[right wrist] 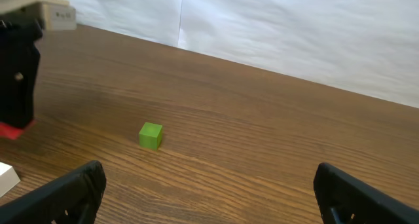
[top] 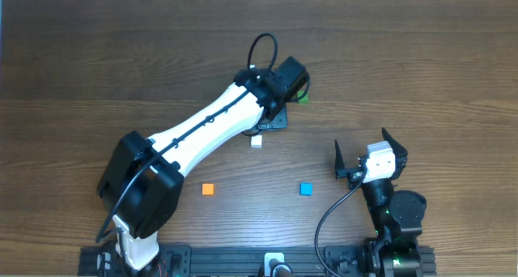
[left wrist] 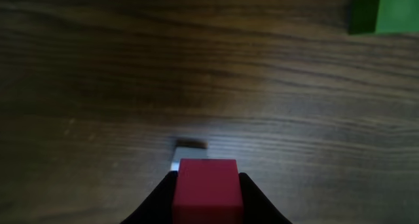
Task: Stack Cubes
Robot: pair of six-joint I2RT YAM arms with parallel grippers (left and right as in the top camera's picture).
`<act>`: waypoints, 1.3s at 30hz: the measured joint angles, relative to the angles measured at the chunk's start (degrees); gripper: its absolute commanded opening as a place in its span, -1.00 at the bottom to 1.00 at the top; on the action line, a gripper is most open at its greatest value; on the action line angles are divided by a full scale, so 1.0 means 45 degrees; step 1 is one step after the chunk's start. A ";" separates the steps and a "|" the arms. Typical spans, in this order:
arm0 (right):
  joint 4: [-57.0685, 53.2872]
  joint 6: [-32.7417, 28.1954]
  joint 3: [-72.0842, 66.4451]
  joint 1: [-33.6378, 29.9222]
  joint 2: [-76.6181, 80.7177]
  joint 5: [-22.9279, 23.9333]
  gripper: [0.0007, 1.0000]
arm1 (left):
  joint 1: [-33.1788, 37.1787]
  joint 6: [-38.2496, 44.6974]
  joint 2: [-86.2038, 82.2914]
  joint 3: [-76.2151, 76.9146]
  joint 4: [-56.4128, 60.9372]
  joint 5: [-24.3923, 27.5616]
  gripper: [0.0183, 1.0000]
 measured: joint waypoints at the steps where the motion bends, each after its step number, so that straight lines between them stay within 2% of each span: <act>1: 0.0000 -0.0005 0.0000 0.0000 0.0000 0.0000 0.99 | 0.0005 0.0000 0.0000 -0.0165 0.0238 0.0034 -0.95; 39: 0.0000 0.0010 0.0000 0.0000 0.0000 0.0000 0.99 | 0.0000 0.0330 0.0015 -0.1904 0.0874 0.0763 -0.95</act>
